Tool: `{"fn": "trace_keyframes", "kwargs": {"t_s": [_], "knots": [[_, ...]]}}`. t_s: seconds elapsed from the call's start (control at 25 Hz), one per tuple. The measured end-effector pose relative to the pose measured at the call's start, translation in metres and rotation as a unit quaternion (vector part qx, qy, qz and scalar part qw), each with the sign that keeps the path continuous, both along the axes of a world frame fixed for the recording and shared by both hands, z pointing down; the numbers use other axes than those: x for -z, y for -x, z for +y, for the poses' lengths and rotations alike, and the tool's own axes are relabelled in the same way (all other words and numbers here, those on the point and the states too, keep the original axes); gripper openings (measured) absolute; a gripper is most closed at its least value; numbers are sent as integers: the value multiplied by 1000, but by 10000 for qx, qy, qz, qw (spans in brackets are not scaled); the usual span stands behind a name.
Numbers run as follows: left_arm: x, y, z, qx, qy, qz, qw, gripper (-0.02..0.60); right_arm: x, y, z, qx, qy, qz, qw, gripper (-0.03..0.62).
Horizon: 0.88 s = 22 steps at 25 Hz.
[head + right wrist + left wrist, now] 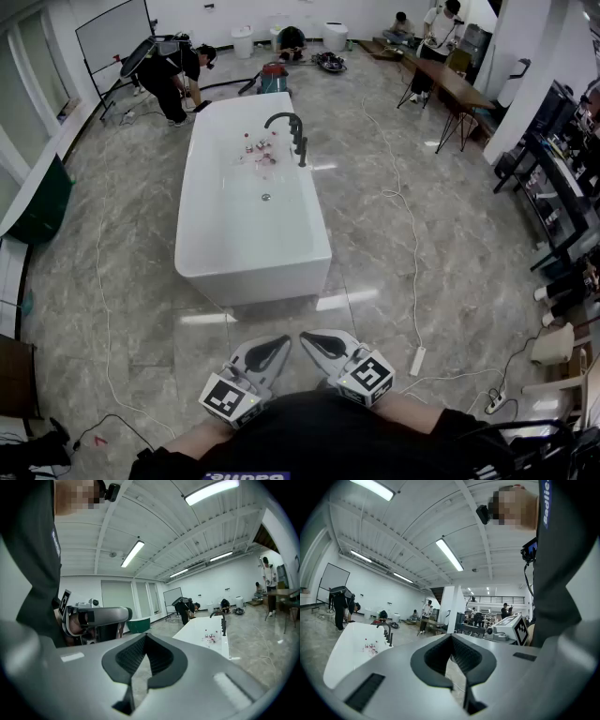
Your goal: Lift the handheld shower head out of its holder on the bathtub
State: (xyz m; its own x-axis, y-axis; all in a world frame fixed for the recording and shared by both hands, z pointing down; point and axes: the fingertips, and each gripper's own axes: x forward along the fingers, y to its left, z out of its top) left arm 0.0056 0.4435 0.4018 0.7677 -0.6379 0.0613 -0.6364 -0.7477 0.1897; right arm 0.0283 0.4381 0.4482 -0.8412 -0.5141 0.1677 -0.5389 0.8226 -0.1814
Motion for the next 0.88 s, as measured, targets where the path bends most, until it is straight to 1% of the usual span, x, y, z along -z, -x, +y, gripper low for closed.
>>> {"fn": "trace_keyframes", "kwargs": {"t_s": [0.36, 0.48, 0.68, 0.88], "knots": [[0, -2, 8, 15, 14, -2, 10000, 5, 0, -3, 7, 14, 20, -14, 10000, 0], [-1, -6, 7, 14, 23, -19, 10000, 5, 0, -4, 8, 53, 62, -95, 9999, 0], [0, -16, 4, 37, 28, -63, 10000, 5, 2, -20, 1, -82, 95, -189, 9997, 2], [8, -33, -8, 179, -118, -99, 9997, 5, 5, -43, -16, -101, 13, -295, 9995, 2]]}}
